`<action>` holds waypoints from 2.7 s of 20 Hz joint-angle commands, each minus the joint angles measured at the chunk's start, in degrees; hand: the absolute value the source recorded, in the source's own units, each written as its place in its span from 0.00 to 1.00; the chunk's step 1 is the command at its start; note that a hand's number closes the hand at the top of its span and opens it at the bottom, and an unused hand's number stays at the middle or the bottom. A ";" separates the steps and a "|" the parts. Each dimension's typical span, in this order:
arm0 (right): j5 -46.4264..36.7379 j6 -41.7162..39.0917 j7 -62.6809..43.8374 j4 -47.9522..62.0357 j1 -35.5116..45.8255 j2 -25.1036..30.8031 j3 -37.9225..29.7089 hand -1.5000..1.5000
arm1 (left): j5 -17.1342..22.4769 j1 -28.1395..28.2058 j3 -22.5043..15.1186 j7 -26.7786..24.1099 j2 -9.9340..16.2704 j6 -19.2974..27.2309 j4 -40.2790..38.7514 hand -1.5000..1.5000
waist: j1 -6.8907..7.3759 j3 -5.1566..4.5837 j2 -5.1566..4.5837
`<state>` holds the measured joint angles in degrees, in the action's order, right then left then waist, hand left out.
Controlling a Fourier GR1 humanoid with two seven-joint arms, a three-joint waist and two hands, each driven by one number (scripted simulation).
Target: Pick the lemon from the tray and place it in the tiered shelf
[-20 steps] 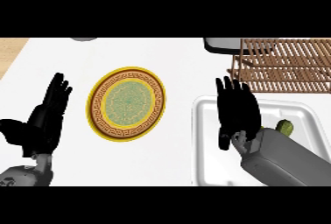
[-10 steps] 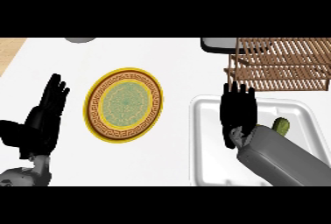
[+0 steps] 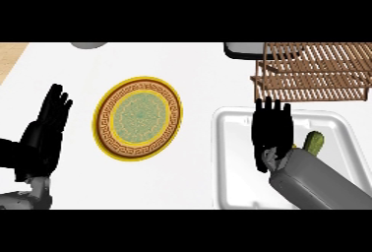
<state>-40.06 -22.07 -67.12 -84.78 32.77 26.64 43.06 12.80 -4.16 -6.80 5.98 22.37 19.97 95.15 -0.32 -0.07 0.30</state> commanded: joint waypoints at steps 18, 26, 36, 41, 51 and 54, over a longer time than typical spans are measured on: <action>-14.45 -4.02 2.06 -2.24 -12.44 -2.00 -9.92 0.00 | -3.46 -0.72 2.03 4.20 -2.62 -1.38 2.57 0.50 | 0.19 0.07 -0.22; -16.13 -5.99 6.84 5.41 -11.73 -5.63 -15.17 1.00 | -2.57 3.69 3.02 2.51 -2.17 -5.11 5.62 0.50 | 0.83 0.06 -0.23; -18.12 3.84 22.92 -4.17 -21.48 -1.63 -13.99 1.00 | -5.13 0.98 3.81 -0.58 -5.93 -3.91 -0.59 0.50 | -0.64 0.08 -0.12; -6.91 9.26 37.25 -10.49 -27.30 1.14 -21.22 1.00 | -5.22 2.70 4.50 1.63 -4.60 -3.73 2.97 0.50 | -0.53 0.14 0.00; 7.56 5.13 33.82 -31.97 -30.80 -2.85 -32.18 1.00 | -7.80 1.35 2.25 2.76 -7.54 -2.55 2.19 0.50 | -0.84 0.06 0.04; 13.84 6.06 30.58 -38.59 -28.50 -4.86 -39.18 1.00 | -5.58 0.98 5.38 2.20 -5.30 -4.69 0.97 0.50 | -1.06 0.02 0.15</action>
<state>-32.15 -16.52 -33.20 -115.36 3.03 24.10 9.79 6.84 -2.90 -2.49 7.64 16.35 15.66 96.09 -1.23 -0.05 0.33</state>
